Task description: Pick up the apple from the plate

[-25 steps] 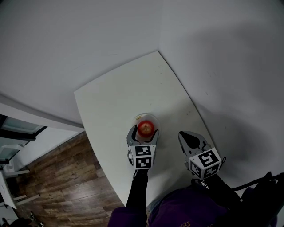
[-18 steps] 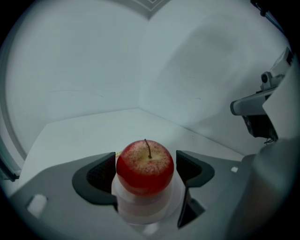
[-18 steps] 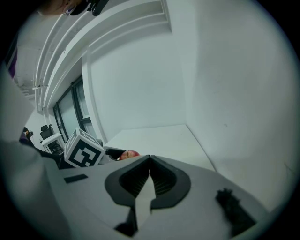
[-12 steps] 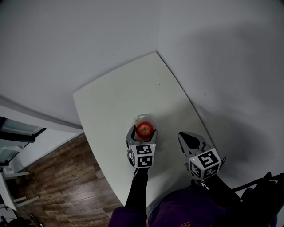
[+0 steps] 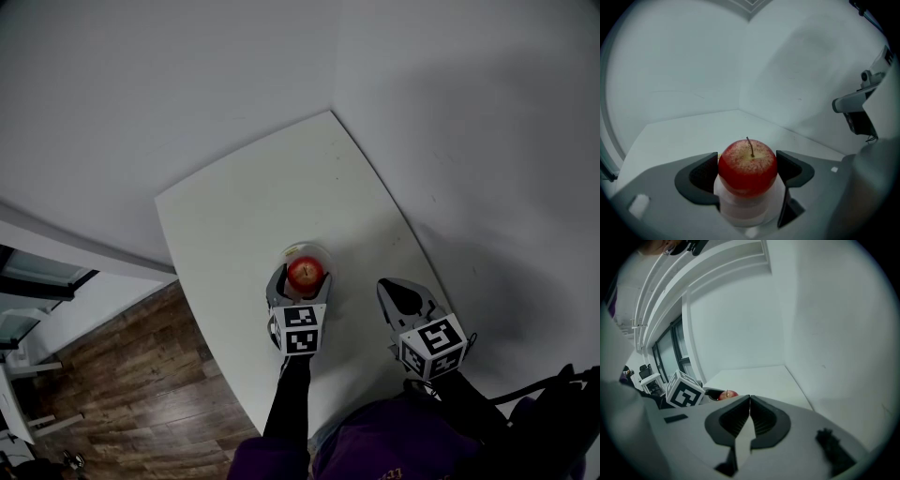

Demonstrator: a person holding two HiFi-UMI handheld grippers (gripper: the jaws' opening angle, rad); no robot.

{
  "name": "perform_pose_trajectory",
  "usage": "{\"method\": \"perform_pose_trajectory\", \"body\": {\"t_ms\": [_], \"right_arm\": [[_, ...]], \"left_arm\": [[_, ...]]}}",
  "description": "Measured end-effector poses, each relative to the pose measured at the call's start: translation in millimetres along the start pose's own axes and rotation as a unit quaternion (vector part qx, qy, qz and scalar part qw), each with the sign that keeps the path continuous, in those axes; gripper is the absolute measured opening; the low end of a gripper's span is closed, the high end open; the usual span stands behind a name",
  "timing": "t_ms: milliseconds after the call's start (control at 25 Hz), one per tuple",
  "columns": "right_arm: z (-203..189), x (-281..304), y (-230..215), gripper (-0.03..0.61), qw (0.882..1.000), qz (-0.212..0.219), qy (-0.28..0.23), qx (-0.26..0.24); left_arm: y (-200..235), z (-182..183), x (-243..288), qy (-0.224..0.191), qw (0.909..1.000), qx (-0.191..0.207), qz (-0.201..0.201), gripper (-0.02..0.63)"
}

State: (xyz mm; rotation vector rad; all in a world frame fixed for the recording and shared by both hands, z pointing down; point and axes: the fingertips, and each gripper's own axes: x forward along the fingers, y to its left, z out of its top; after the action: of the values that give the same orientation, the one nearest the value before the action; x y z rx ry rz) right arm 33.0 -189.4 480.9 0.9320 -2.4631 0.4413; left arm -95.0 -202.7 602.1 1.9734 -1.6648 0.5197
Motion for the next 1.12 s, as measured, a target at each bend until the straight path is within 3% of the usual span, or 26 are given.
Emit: {"method": "perform_pose_trajectory", "body": {"t_ms": [360,1120], "right_arm": [[6.9,2.1,7.8,0.012,1.000,0.007,-0.008,-0.005],[27.6,-10.5,33.7,0.011,0.998,0.031,-0.049,-0.019]], "left_arm": [[0.1,18.3,-21.3,-0.020,0.9997,-0.010,-0.007,0.394],[-14.5,57.6,-80.3,-0.081,0.9963,0.028,-0.001,0.393]]}}
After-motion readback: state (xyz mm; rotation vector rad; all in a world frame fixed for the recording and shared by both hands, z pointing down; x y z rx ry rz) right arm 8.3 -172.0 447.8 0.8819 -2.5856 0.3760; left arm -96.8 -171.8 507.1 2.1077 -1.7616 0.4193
